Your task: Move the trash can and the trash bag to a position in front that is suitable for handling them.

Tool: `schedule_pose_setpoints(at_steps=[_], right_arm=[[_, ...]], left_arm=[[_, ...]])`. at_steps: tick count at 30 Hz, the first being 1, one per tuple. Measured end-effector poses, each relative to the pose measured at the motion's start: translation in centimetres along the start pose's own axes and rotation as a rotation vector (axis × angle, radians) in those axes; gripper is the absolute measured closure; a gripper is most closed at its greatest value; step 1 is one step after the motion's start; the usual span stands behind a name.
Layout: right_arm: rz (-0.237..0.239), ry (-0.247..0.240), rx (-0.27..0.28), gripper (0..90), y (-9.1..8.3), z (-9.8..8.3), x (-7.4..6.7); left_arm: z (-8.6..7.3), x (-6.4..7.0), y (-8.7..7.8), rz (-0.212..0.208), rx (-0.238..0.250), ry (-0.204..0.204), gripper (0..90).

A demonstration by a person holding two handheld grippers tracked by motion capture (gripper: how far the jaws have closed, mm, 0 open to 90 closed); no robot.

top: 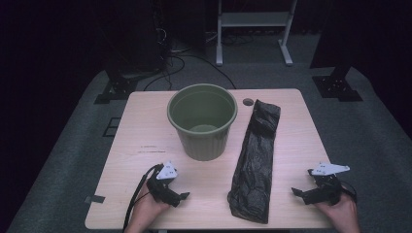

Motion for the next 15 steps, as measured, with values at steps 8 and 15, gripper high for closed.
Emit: schedule_pose_setpoints(at_steps=[8,15], right_arm=[[0.034,0.014,0.038,0.0,-0.4,0.9,-0.6],[0.072,0.021,0.097,7.2,-0.6,2.8,-1.3]], left_arm=[[0.1,-0.3,0.1,0.019,-0.002,-0.019,0.0],[0.1,-0.4,0.1,0.018,-0.003,-0.017,0.0]])
Point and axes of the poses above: each handheld gripper's, and its own axes: y roughly forward along the jaws, z roughly out of its top, x roughly to its right, the point moved 3 cm from there along y, roughly forward along the jaws, and after that the axes turned 3 degrees about z, right-handed, at the moved point
